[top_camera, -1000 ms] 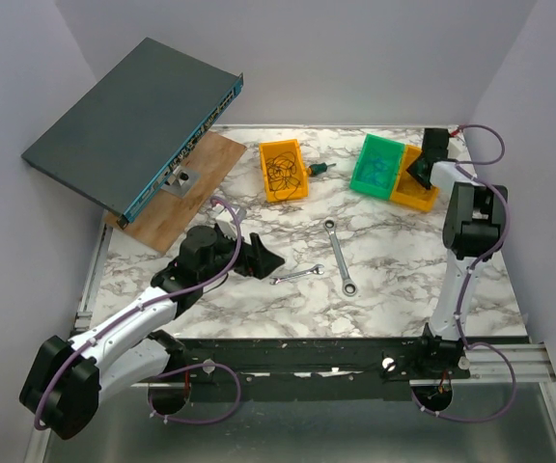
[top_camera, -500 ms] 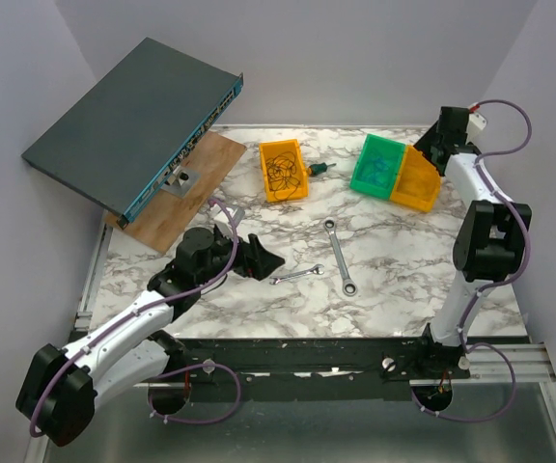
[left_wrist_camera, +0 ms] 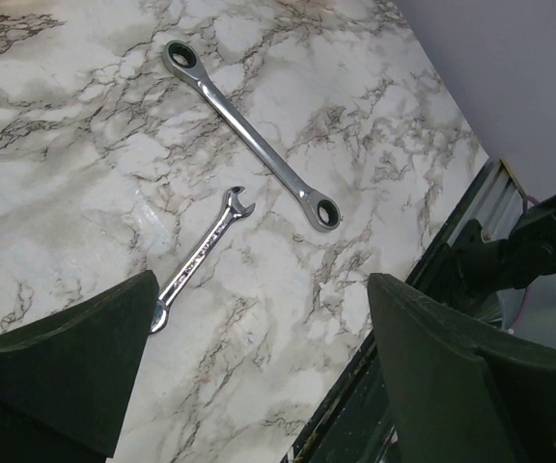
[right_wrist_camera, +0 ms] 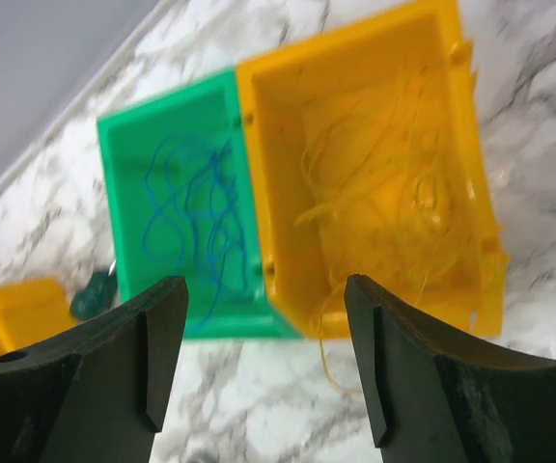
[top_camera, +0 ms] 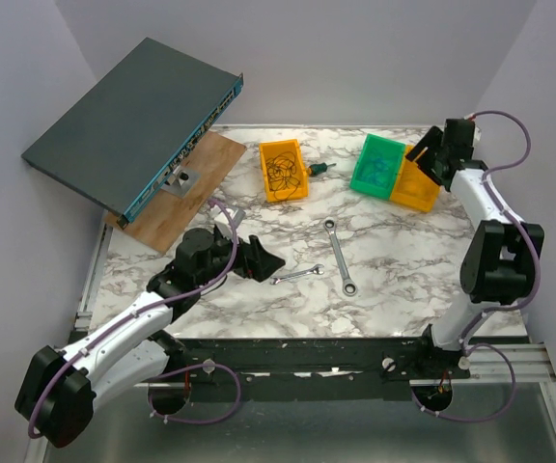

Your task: Untangle the cables

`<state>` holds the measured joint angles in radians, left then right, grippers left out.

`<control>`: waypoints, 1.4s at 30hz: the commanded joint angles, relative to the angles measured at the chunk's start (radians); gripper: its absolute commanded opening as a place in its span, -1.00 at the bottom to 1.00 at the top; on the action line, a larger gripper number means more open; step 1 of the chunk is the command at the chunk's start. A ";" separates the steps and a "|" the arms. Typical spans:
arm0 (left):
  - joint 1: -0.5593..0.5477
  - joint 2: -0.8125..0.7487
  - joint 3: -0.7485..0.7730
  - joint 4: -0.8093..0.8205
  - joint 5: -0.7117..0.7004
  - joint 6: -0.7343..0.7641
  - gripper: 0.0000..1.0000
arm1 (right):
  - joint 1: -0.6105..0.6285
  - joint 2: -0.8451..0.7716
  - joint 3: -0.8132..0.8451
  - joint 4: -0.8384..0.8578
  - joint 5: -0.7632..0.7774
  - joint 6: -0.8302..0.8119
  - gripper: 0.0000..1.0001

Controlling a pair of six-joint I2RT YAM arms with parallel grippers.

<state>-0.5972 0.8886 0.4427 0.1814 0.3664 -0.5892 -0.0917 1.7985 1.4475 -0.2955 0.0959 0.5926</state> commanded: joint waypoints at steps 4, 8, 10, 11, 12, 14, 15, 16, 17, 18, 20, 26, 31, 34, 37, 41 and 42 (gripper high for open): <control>-0.015 -0.070 0.008 -0.103 -0.214 0.004 0.97 | 0.003 -0.312 -0.382 0.313 -0.414 -0.046 0.71; -0.019 -0.145 0.013 -0.140 -0.357 0.043 0.97 | 0.003 -0.502 -0.639 0.541 -0.427 -0.029 1.00; -0.022 -0.171 0.012 -0.162 -0.495 0.064 0.97 | 0.002 -0.631 -0.819 0.736 -0.409 -0.020 1.00; -0.023 -0.183 0.009 -0.168 -0.555 0.077 0.97 | 0.003 -0.706 -0.913 0.813 -0.387 -0.022 1.00; -0.025 -0.198 -0.002 -0.162 -0.599 0.092 0.97 | 0.004 -0.765 -0.980 0.877 -0.367 -0.042 1.00; -0.031 -0.227 -0.048 -0.094 -0.666 0.137 0.97 | 0.005 -0.872 -1.080 0.885 -0.324 -0.133 1.00; -0.034 -0.239 -0.078 -0.036 -0.678 0.183 0.97 | 0.006 -0.912 -1.100 0.857 -0.304 -0.167 1.00; -0.036 -0.252 -0.118 0.036 -0.704 0.214 0.98 | 0.006 -0.939 -1.114 0.818 -0.289 -0.199 1.00; -0.037 -0.260 -0.151 0.098 -0.742 0.242 0.97 | 0.007 -0.962 -1.126 0.794 -0.282 -0.222 1.00; -0.038 -0.264 -0.184 0.166 -0.794 0.268 0.97 | 0.007 -0.981 -1.151 0.796 -0.275 -0.235 1.00; -0.039 -0.263 -0.222 0.248 -0.885 0.310 0.97 | 0.006 -1.009 -1.217 0.849 -0.266 -0.254 1.00; -0.034 -0.170 -0.213 0.339 -0.990 0.440 0.97 | 0.007 -1.064 -1.309 0.954 -0.250 -0.325 1.00; 0.012 -0.084 -0.264 0.621 -0.972 0.639 0.97 | 0.007 -0.909 -1.357 1.175 -0.167 -0.341 1.00; 0.128 -0.028 -0.250 0.644 -0.874 0.672 0.97 | 0.007 -0.702 -1.345 1.354 -0.165 -0.327 1.00; 0.273 0.072 -0.278 0.769 -0.799 0.646 0.97 | 0.007 -0.506 -1.321 1.524 -0.233 -0.358 1.00; 0.444 0.241 -0.253 0.848 -0.671 0.600 0.85 | 0.007 -0.363 -1.256 1.532 -0.246 -0.391 1.00; 0.467 0.275 -0.240 0.857 -0.620 0.596 0.84 | 0.007 -0.329 -1.256 1.554 -0.249 -0.406 1.00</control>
<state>-0.2394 1.0336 0.1917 0.8944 -0.4389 0.0250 -0.0879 1.3758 0.1478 1.0626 -0.1326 0.2481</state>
